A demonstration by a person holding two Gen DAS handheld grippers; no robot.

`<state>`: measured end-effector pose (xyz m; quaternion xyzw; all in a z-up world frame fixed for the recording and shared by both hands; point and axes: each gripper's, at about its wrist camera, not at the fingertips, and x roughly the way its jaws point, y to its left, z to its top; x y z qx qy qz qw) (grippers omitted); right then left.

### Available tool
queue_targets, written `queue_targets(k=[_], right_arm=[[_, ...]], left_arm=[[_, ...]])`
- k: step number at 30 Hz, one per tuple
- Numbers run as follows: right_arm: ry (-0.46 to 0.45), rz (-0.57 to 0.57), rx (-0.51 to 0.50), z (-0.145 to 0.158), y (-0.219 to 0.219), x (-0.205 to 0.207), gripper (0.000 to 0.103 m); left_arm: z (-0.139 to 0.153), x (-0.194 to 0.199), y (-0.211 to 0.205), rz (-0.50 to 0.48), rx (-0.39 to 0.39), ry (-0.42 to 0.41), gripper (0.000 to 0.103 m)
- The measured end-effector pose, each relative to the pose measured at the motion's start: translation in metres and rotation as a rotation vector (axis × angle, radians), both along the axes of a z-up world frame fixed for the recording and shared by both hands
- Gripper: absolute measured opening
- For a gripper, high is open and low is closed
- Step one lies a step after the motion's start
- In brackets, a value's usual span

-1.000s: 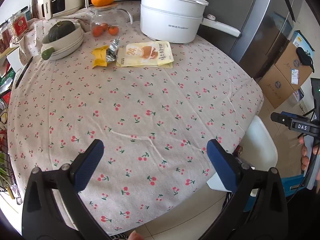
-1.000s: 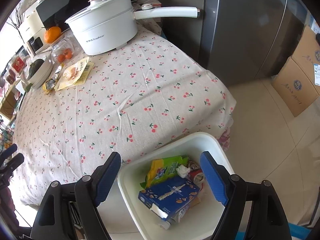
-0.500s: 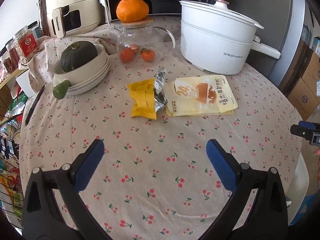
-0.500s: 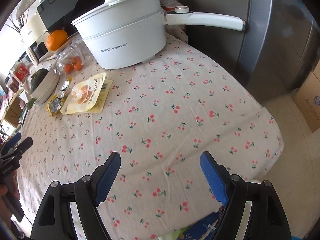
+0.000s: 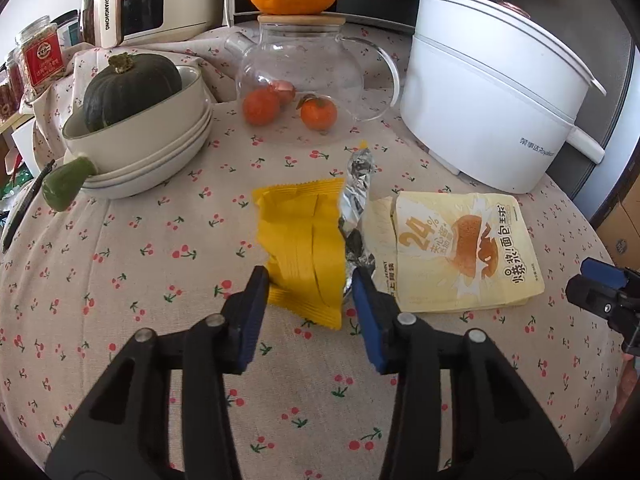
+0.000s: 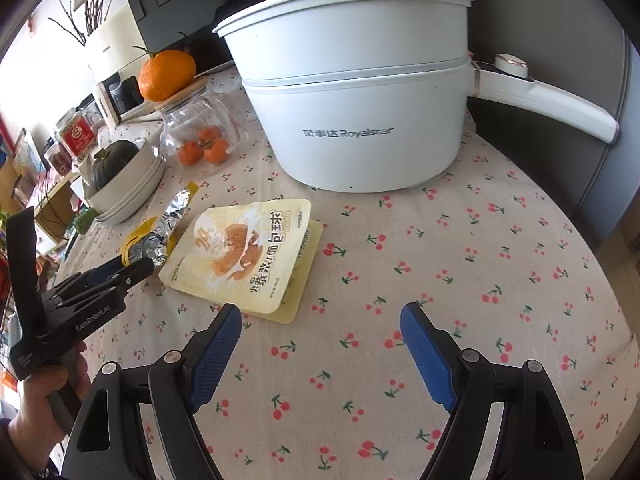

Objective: Collect trash
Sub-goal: 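Grasp the yellow packet and foil wrapper with left while right grasps the cream pouch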

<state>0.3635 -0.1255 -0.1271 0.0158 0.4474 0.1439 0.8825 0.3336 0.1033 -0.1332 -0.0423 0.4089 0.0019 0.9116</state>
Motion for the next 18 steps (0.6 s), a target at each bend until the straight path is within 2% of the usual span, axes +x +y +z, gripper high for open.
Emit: queue_targets(k=[2,8,10,11,14,15,16,18], right_arm=[[0.003,0.014,0.004,-0.007,0.011,0.009,0.083],[0.029,-0.004,0.014,-0.027,0.038,0.028,0.080],[0.031,-0.006,0.003,-0.032,0.043,0.030,0.060],[0.033,-0.007,-0.004,-0.034,0.046,0.031,0.056],[0.020,-0.012,-0.020,-0.033,0.045,0.029,0.031],[0.018,-0.012,-0.016,-0.032,0.044,0.028,0.015],[0.017,-0.009,-0.012,-0.029,0.041,0.026,0.008],[0.026,0.000,0.022,-0.024,0.034,0.023,0.006]], left_arm=[[-0.002,0.002,0.003,0.005,-0.012,0.003,0.032],[0.000,0.005,0.010,0.018,-0.021,0.009,0.025],[0.000,0.005,0.012,0.031,-0.023,0.013,0.021],[0.000,0.004,0.013,0.033,-0.023,0.012,0.020],[0.002,0.000,0.018,0.050,-0.006,0.011,0.019],[0.003,-0.002,0.021,0.058,-0.007,0.012,0.018],[0.004,-0.004,0.024,0.066,-0.008,0.017,0.015],[0.005,-0.008,0.030,0.083,-0.013,0.031,0.009]])
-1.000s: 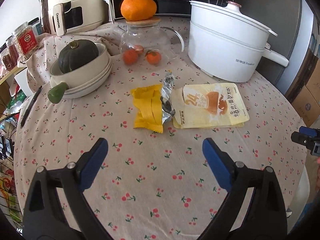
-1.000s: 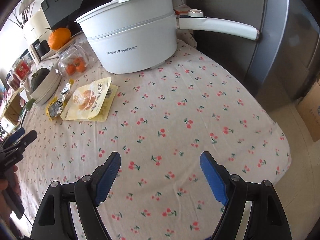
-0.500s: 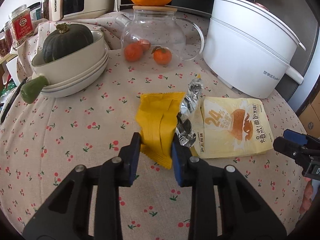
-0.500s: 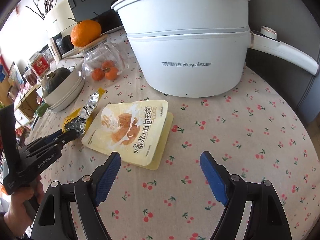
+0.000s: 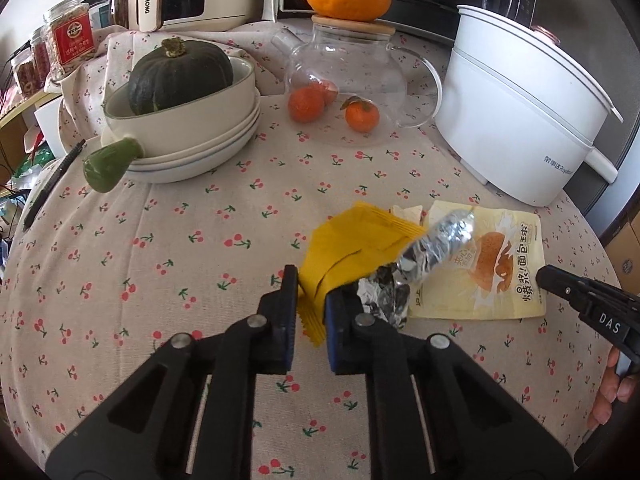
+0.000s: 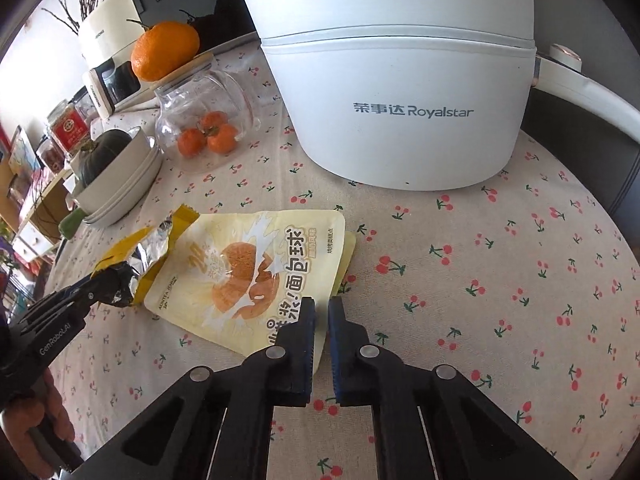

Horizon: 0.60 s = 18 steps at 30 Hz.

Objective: Collect trash
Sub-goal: 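Grasp the yellow packet and foil wrapper with left while right grasps the cream pouch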

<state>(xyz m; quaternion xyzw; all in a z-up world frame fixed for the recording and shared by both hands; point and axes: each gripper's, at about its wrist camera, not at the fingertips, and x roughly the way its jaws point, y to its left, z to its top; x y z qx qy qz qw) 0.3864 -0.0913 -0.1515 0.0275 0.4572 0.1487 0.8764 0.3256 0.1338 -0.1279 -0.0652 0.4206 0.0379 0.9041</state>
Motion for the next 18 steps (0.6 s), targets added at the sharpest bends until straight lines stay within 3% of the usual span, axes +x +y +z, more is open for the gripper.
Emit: queue_targets(k=[14,18], right_arm=[[-0.017,0.005,-0.006,0.052,-0.039,-0.069,0.002],[0.023,0.005,0.067,0.059,-0.050,-0.080,0.009]], left_arm=[[0.043,-0.067,-0.002,-0.002,-0.008,-0.003,0.009],[0.052,-0.089,-0.006,-0.016,-0.010,-0.008,0.009]])
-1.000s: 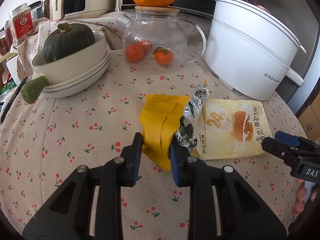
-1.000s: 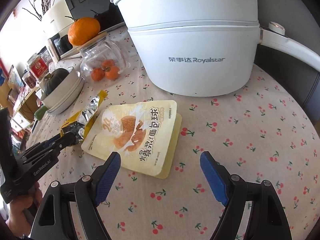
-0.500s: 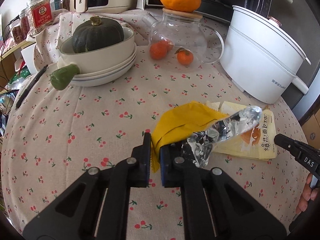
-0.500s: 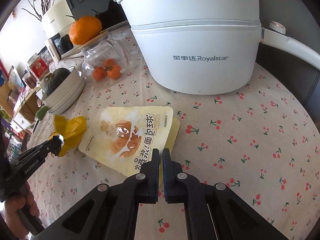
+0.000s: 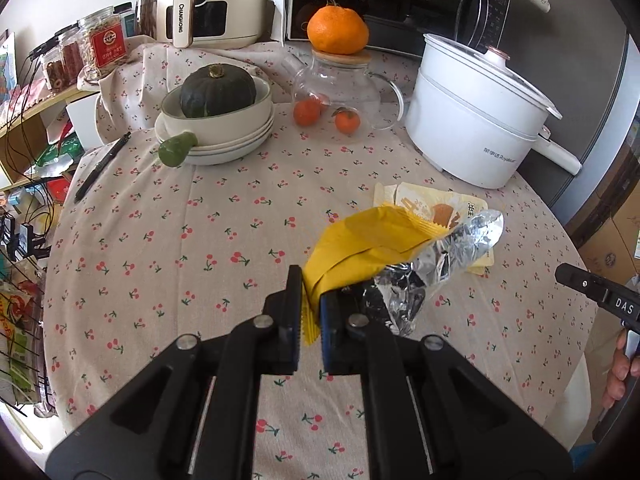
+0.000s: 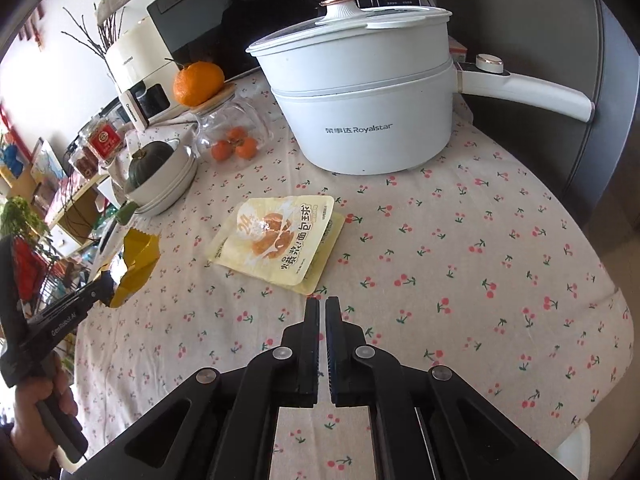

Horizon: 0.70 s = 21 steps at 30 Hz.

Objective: Collect trash
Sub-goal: 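Grasp the yellow packet and foil wrapper with left while right grasps the cream pouch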

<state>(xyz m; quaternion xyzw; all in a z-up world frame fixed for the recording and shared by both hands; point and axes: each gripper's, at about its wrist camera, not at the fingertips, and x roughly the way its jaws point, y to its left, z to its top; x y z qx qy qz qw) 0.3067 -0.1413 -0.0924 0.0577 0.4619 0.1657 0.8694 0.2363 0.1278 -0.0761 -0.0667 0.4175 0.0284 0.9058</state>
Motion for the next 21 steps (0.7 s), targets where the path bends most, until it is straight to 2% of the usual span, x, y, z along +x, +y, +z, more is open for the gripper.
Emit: queue_targets(k=[2,3,5,11,15,21], right_arm=[[0.013,-0.002,0.034,-0.002,-0.001,-0.002,0.023],[0.019,-0.007,0.048,-0.004,-0.001,-0.003,0.033],[0.035,-0.010,0.083,-0.011,0.001,0.002,0.038],[0.080,-0.007,0.129,-0.036,0.014,0.033,0.037],[0.106,-0.013,0.179,-0.051,0.016,0.052,0.029],[0.151,-0.014,0.203,-0.067,0.022,0.069,0.026]], left_arm=[[0.000,-0.007,-0.001,-0.011,0.007,0.003,0.009],[-0.002,-0.010,0.000,-0.013,0.013,0.007,0.009],[-0.005,-0.013,0.005,-0.013,0.022,0.016,0.009],[-0.015,-0.007,0.019,0.006,0.034,0.035,0.009],[-0.021,-0.001,0.023,0.014,0.028,0.045,0.009],[-0.026,0.003,0.020,0.014,0.021,0.061,0.009]])
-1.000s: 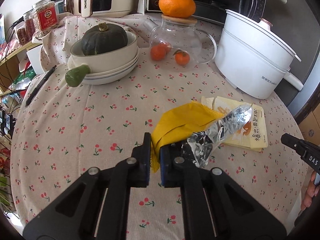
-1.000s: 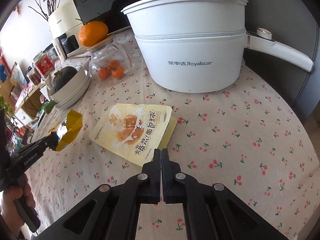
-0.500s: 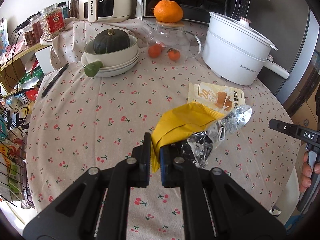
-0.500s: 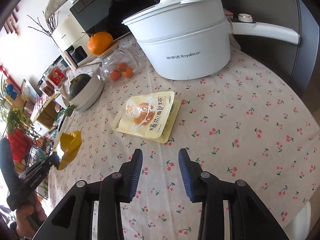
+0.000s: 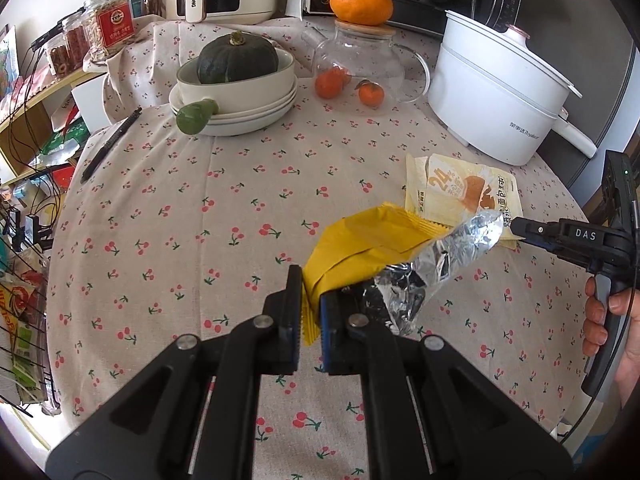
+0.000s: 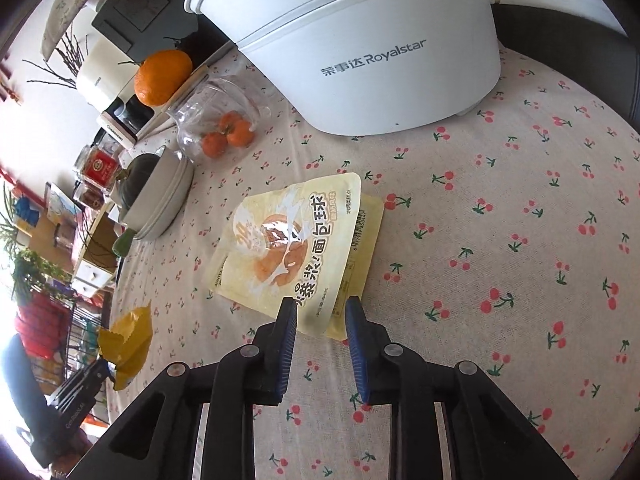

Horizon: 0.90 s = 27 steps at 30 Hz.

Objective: Collect trash
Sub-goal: 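Grasp the yellow packet and foil wrapper with left while right grasps the cream pouch, then carry both over the white bin, right releases the pouch while left releases the packet and foil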

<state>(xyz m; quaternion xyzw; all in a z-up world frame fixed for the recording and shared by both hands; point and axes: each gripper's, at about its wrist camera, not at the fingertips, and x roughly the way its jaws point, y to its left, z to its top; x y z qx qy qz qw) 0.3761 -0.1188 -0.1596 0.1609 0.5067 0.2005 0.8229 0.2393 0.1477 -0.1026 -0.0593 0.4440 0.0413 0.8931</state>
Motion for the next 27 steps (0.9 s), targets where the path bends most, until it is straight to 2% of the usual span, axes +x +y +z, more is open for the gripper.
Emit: queue_targets(k=[2,4,7,10,15,27], right_arm=[[0.011,-0.007,0.020,-0.004,0.000,0.002,0.025],[0.031,-0.019,0.050,-0.007,-0.001,0.005,0.015],[0.032,-0.035,0.082,-0.006,-0.004,0.003,0.004],[0.015,-0.017,0.099,0.005,-0.006,-0.005,0.002],[-0.022,0.013,0.042,0.033,-0.012,-0.031,0.002],[-0.081,0.017,-0.053,0.093,-0.071,-0.113,0.002]], left_arm=[[0.000,0.000,-0.002,-0.003,0.001,0.001,0.009],[0.000,0.000,-0.004,-0.007,0.002,0.001,0.009],[0.002,-0.001,-0.005,-0.009,0.002,0.000,0.009],[0.005,-0.005,-0.006,-0.004,0.002,-0.004,0.009],[0.015,-0.014,-0.018,-0.016,0.001,-0.014,0.009],[0.049,-0.065,-0.075,-0.150,0.058,-0.051,0.009]])
